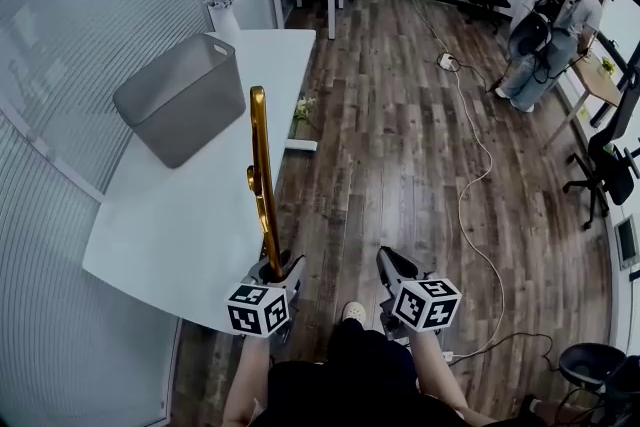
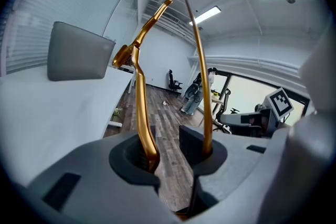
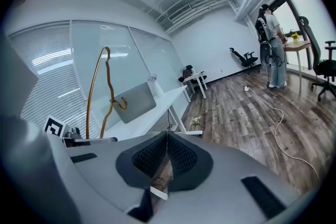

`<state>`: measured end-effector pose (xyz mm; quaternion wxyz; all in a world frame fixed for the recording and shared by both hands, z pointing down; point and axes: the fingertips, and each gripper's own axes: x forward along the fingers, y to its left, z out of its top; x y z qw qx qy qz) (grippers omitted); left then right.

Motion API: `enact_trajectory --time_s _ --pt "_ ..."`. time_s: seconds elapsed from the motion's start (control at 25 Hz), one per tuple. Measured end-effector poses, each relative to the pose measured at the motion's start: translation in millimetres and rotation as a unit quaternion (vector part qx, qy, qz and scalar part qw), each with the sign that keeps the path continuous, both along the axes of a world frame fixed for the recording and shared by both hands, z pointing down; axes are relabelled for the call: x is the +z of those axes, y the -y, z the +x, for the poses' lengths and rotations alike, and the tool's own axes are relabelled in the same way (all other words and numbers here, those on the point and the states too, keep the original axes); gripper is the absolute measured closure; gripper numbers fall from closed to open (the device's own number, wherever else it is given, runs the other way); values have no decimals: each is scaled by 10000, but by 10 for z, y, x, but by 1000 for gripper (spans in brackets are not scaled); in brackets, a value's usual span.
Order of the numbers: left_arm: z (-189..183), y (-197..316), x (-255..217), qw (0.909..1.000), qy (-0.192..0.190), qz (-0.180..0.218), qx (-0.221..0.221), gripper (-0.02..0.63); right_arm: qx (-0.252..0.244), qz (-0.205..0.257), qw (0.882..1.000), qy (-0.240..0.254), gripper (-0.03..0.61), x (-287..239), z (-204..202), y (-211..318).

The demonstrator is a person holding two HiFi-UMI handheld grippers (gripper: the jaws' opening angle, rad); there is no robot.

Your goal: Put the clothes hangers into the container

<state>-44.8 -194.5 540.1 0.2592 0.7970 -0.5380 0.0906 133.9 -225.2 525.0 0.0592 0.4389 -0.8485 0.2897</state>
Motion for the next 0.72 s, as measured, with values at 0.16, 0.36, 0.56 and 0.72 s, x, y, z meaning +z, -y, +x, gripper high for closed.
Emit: enact_trajectory --time_s 0.16,0.36,0.56,0.72 --pt "40 204 24 9999 41 -38 -102 466 -119 6 9999 21 549 4 26 263" --pt "111 451 66 9996 70 -74 -274 467 -284 -12 9996 -1 549 40 110 561" --pt "241 726 77 9994 67 -35 -342 467 -274 31 9996 7 549 58 273 855" --pt "364 856 40 9994 112 0 -341 468 -180 25 9998 75 549 66 405 1007"
